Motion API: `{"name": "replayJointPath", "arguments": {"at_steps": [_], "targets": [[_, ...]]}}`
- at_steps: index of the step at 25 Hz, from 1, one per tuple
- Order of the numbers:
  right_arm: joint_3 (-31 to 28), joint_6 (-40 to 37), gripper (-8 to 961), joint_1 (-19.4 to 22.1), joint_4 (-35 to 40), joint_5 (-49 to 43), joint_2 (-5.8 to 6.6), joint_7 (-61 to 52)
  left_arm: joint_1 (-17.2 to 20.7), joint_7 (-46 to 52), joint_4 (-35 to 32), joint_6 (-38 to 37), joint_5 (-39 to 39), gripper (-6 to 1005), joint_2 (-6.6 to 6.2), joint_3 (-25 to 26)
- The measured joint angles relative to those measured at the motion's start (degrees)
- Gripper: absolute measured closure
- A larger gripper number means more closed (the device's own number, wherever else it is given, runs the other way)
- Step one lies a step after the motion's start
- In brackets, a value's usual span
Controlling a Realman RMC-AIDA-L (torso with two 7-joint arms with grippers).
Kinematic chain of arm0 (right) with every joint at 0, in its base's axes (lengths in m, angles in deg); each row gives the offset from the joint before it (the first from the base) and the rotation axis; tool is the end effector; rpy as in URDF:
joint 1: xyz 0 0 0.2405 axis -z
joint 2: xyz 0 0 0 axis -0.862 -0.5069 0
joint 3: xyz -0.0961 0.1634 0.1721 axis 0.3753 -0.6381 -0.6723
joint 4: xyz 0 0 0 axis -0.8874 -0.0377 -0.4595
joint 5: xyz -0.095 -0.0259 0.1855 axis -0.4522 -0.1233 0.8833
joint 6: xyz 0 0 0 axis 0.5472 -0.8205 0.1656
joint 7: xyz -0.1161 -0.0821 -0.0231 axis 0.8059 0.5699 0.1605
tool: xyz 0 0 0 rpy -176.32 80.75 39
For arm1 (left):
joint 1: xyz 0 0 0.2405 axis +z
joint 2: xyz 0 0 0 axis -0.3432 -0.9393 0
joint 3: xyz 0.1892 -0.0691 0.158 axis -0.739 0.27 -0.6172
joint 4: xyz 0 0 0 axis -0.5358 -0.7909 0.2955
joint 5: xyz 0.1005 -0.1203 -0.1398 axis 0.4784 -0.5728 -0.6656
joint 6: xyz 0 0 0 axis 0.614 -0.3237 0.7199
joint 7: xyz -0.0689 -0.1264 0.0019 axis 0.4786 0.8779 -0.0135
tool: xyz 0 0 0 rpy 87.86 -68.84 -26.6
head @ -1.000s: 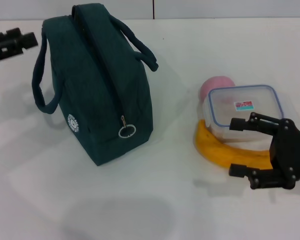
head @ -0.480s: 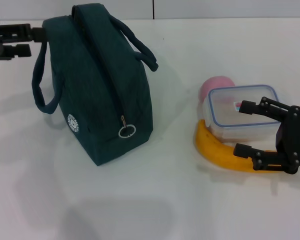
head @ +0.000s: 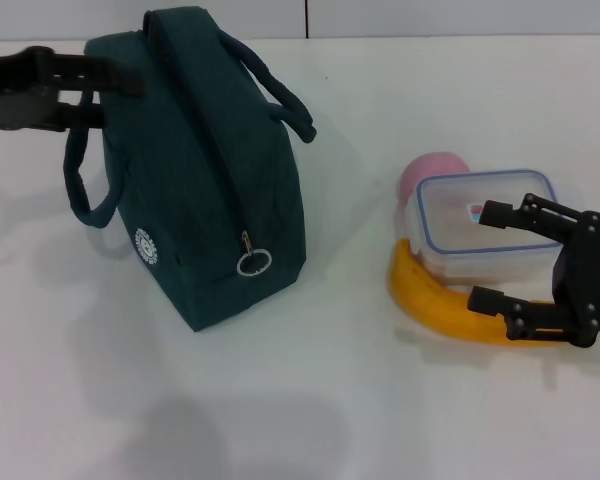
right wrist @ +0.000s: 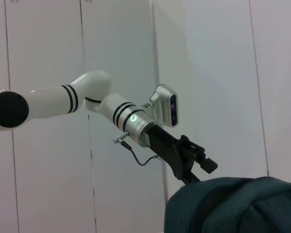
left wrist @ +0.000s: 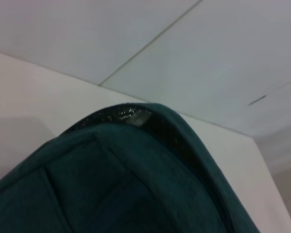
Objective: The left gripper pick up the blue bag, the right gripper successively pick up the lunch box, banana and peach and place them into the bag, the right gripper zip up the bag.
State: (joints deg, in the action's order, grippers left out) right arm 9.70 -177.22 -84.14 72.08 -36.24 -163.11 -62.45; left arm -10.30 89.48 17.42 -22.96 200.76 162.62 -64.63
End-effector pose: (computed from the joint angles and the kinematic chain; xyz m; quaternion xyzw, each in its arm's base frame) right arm 0.2613 0.2754 0.0074 -0.9124 0.0489 0.3891 0.1173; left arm -0.2280 0.3572 0.1245 -0.7691 -0.5984 -0.1914 0.1174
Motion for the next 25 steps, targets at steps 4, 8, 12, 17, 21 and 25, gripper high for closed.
{"name": "replayJointPath", "arguments": {"at_steps": [4, 8, 12, 17, 21, 25], "targets": [[0.00, 0.07, 83, 0.09, -0.05, -0.01, 0.02, -0.03, -1.23, -0.09, 1.65, 0.79, 2.36, 285, 0.39, -0.35], [0.00, 0.10, 83, 0.50, -0.09, -0.01, 0.01, -0.04, -1.61, -2.50, 2.69, 2.57, 3.74, 294, 1.75, -0.16], [0.00, -0.12, 83, 0.71, -0.09, 0.31, 0.05, -0.05, -1.23, -5.62, 1.89, 3.64, 4.45, 304, 2.78, 0.08], [0.00, -0.24, 83, 0.79, -0.09, 0.52, -0.02, -0.02, -1.37, -4.99, 3.80, 3.39, 5.64, 355, 2.03, -0.11], [0.00, -0.22, 83, 0.79, -0.09, 0.94, -0.06, -0.01, -1.57, -4.96, 4.17, 2.59, 5.98, 518, 2.37, -0.88], [0.00, -0.13, 83, 0.85, -0.11, 1.42, -0.12, -0.07, -1.55, -4.96, 4.44, 2.49, 6.76, 603, 2.65, -1.07]]}}
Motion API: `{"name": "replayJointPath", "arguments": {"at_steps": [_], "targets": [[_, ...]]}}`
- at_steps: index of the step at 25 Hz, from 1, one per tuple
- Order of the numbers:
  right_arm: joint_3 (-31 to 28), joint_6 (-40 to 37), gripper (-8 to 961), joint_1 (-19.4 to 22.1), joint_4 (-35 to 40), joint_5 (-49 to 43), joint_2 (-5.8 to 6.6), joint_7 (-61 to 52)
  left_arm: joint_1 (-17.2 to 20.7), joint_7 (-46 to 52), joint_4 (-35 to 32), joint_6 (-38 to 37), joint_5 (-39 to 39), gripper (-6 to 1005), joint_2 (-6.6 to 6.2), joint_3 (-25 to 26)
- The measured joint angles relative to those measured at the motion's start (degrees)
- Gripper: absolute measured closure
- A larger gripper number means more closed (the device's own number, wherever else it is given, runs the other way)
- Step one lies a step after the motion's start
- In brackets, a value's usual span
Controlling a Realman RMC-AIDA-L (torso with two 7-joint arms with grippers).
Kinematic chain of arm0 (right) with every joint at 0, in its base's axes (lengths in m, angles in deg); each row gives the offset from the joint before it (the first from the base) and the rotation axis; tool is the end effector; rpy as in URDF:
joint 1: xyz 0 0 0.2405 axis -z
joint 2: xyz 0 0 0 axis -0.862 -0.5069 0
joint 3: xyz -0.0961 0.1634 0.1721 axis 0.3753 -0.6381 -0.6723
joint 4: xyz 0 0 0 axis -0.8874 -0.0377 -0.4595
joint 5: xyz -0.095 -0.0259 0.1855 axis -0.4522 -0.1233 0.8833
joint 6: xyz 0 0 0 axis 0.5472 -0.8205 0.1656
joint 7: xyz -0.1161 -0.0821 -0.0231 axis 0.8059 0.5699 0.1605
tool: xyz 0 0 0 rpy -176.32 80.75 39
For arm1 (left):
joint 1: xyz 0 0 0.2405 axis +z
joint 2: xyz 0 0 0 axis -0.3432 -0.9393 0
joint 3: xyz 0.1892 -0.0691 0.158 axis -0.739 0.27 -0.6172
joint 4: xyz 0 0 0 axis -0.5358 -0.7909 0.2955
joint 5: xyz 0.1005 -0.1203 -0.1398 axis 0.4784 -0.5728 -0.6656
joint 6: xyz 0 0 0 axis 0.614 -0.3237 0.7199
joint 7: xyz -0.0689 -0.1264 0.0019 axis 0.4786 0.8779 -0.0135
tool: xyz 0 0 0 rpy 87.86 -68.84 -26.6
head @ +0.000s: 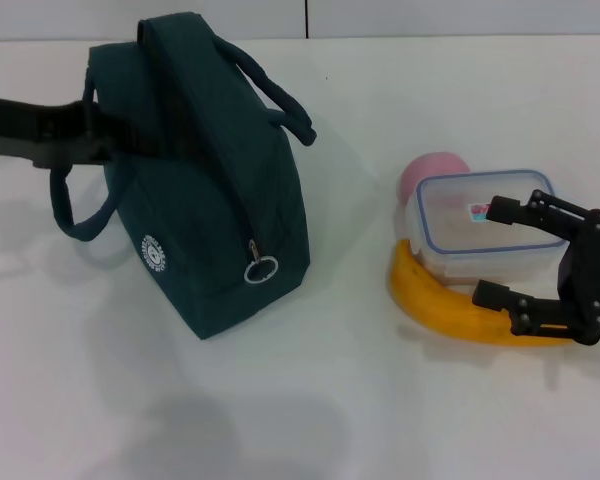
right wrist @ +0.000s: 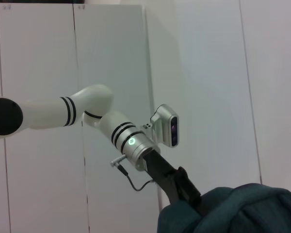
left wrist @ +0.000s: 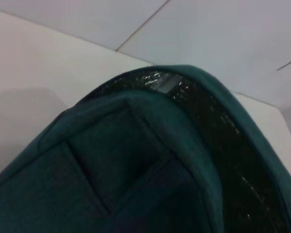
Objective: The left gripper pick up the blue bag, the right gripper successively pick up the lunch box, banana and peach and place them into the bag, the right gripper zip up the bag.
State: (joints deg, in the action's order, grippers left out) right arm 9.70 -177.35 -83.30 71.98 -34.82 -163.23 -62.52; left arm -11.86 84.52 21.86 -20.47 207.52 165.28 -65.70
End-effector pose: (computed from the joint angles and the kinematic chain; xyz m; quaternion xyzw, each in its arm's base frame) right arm 0.2634 0.2730 0.0089 -0.9069 0.0557 0.3980 0.1269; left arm -0.2395 0.3599 0.0902 -0.7795 -0.5982 -0.1455 0.1158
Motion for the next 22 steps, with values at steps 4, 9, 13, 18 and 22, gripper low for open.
{"name": "replayJointPath", "arguments": {"at_steps": [4, 9, 13, 18, 22], "targets": [[0.00, 0.02, 83, 0.32, -0.06, 0.41, -0.01, -0.05, -0.06, -0.02, 1.26, -0.22, 0.12, 689, -0.09, -0.04], [-0.28, 1.50, 84, 0.53, -0.23, 1.71, -0.01, -1.42, 0.13, -0.01, 1.37, -2.97, -0.81, 944, -0.02, -0.05], [-2.94, 5.46, 84, 0.55, -2.09, 4.34, 0.07, -5.12, 0.03, -0.10, 1.38, -5.85, -0.85, 959, 0.16, -0.05], [-9.84, 10.43, 84, 1.36, -3.81, 5.96, 0.26, -9.01, -0.09, -0.23, 1.89, -8.53, -1.06, 968, 0.32, -0.02], [-13.10, 16.96, 84, 2.16, -4.21, 5.99, 0.65, -14.20, -0.20, -0.30, 2.17, -9.74, -3.27, 968, 0.40, -0.04]]}}
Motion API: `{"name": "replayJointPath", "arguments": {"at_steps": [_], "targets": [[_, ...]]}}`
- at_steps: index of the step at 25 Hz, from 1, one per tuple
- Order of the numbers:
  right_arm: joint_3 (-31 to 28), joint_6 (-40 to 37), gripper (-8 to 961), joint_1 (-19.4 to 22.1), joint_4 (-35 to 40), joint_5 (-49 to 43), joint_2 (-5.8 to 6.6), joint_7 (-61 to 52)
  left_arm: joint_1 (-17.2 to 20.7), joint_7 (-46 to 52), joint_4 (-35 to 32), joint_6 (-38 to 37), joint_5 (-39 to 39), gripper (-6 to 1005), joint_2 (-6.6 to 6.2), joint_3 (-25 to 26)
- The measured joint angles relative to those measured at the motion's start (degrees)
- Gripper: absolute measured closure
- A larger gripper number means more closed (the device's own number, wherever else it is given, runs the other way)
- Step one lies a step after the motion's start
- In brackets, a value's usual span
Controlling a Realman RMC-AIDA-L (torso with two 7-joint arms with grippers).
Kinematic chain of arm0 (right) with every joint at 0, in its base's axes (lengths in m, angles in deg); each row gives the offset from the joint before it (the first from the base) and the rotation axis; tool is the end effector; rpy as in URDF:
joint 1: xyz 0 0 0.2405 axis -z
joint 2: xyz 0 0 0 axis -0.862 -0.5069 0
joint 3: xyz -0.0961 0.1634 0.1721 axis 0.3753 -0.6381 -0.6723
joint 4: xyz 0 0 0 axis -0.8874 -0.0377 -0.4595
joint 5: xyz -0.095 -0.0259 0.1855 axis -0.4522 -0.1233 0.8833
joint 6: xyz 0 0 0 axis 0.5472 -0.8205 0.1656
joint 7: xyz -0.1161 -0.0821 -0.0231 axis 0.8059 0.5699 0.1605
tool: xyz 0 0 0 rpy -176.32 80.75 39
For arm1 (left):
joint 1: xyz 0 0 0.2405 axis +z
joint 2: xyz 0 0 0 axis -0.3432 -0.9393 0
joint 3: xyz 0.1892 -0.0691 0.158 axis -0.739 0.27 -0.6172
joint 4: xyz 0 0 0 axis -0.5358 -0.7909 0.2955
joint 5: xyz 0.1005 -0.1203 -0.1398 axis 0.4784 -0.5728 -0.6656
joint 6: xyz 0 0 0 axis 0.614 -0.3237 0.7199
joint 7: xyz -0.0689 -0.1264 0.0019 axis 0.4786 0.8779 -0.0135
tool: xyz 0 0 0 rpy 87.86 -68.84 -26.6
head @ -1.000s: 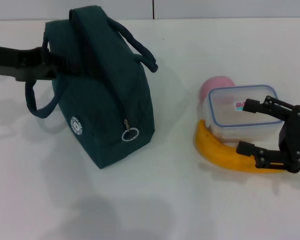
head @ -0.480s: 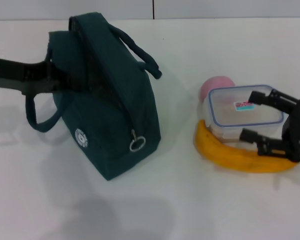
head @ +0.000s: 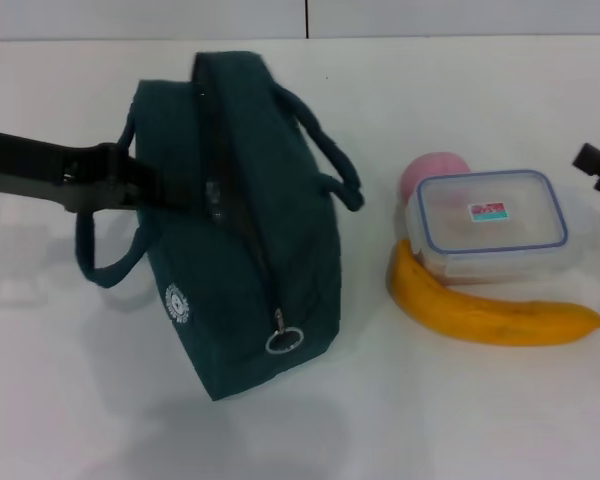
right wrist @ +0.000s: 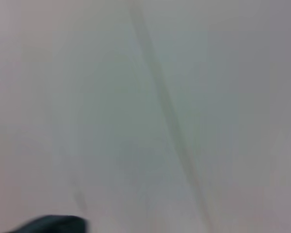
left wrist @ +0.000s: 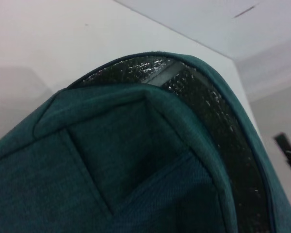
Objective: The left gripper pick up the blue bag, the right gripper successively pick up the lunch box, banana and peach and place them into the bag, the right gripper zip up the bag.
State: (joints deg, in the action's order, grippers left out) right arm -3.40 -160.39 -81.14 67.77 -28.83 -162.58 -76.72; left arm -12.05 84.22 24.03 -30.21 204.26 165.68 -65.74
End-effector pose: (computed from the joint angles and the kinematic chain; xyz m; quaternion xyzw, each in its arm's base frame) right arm 0.3180 0.3049 0.0380 -0.8107 0.2850 0.4132 0.3013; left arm -0.2281 0.3365 0.0776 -0.7900 -0.5977 -0.1360 0.0126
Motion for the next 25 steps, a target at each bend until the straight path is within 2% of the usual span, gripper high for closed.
{"name": "replayJointPath", "arguments": {"at_steps": [8, 14, 19, 25], "targets": [[-0.75, 9.36, 84, 0.91, -0.81, -0.34, 0.04, -6.34, -0.16, 0.17, 1.01, -0.25, -1.58, 968, 0.08, 0.04], [-0.31, 12.98, 84, 0.11, -4.01, -0.64, 0.29, -11.11, -0.47, 0.36, 1.38, -0.19, -2.11, 968, 0.06, 0.18], [-0.19, 12.88, 85, -0.14, -5.47, -0.65, -0.33, -14.30, -0.79, 0.37, 1.47, -0.19, -2.29, 968, 0.03, 0.18], [-0.59, 11.91, 85, -1.69, -8.79, -0.15, -0.43, -20.83, -0.89, -0.02, 2.23, -0.18, -4.18, 968, -0.19, 0.07]]}}
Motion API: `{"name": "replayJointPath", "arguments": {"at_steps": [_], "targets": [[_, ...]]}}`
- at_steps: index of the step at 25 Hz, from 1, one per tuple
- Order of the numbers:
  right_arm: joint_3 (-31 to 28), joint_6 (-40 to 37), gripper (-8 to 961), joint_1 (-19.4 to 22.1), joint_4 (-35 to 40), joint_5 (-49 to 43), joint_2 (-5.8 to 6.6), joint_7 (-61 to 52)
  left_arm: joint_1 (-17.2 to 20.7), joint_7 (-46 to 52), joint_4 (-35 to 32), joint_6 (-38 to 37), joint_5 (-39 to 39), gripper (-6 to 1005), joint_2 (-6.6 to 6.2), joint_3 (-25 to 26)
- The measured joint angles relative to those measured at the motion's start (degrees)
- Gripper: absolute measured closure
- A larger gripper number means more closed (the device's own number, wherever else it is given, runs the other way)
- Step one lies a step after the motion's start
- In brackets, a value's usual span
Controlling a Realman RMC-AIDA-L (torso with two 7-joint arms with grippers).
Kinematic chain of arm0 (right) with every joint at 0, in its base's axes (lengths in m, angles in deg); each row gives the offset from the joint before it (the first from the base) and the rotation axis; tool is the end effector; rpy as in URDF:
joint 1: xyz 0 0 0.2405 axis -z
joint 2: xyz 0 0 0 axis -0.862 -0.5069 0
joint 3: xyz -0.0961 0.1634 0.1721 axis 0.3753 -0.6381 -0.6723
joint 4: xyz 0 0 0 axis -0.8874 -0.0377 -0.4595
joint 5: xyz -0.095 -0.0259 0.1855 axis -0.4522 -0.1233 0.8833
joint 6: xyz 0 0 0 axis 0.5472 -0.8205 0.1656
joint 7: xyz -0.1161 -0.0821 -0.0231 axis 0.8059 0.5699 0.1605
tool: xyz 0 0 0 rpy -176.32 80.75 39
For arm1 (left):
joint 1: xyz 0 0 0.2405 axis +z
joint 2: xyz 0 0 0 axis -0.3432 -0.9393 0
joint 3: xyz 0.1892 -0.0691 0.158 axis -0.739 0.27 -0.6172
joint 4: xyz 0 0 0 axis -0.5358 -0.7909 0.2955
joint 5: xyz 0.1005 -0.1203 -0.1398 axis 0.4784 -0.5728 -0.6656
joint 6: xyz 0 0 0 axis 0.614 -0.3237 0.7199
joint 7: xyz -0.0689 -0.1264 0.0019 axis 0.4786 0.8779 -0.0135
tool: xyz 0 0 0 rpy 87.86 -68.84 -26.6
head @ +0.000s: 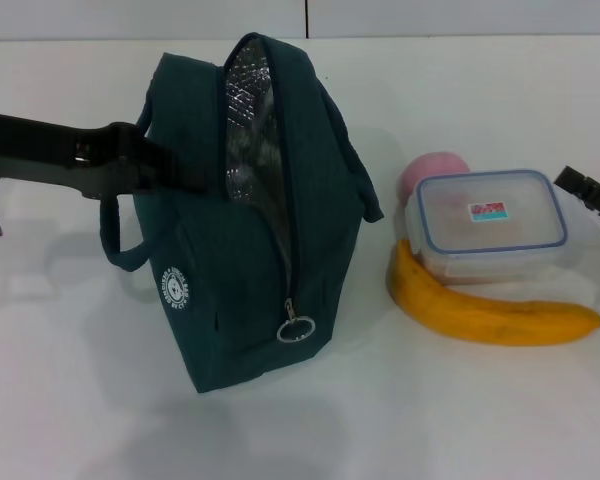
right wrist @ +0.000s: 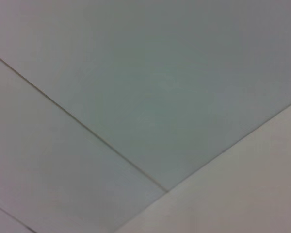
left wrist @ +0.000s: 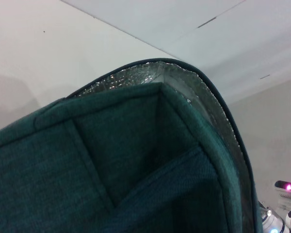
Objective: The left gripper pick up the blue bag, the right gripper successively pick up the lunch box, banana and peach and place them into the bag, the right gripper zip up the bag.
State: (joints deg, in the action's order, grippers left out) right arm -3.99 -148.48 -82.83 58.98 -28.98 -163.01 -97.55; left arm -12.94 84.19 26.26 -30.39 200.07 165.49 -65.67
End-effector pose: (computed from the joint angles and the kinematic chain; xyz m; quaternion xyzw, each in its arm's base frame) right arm 0.3409 0.3083 0.0025 -0.6952 0.5240 0.4231 0.2511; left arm -0.2179 0.3397 0.0761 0.7893 0.5907 0.1670 0.0142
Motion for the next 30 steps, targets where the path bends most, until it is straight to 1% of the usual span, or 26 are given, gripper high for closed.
{"name": "replayJointPath", "arguments": {"at_steps": [3, 12, 20, 30], "targets": [[-0.09, -0.33, 85, -0.93, -1.82, 0.04, -0.10, -1.51, -0.02, -0.01, 0.07, 0.00, -0.03, 968, -0.02, -0.01], [0.34, 0.29, 88, -1.99, -5.02, 0.20, -0.24, -4.92, 0.20, -0.15, 0.07, 0.01, -0.14, 968, 0.21, 0.10], [0.42, -0.09, 113, -1.41, -5.33, -0.21, 0.01, -9.19, 0.60, -0.21, 0.05, 0.00, -0.17, 968, 0.11, 0.42], [0.13, -1.86, 145, -0.70, -5.11, 0.10, -0.01, -9.68, 0.67, -0.22, 0.05, 0.00, -0.17, 968, 0.15, 0.60]]}}
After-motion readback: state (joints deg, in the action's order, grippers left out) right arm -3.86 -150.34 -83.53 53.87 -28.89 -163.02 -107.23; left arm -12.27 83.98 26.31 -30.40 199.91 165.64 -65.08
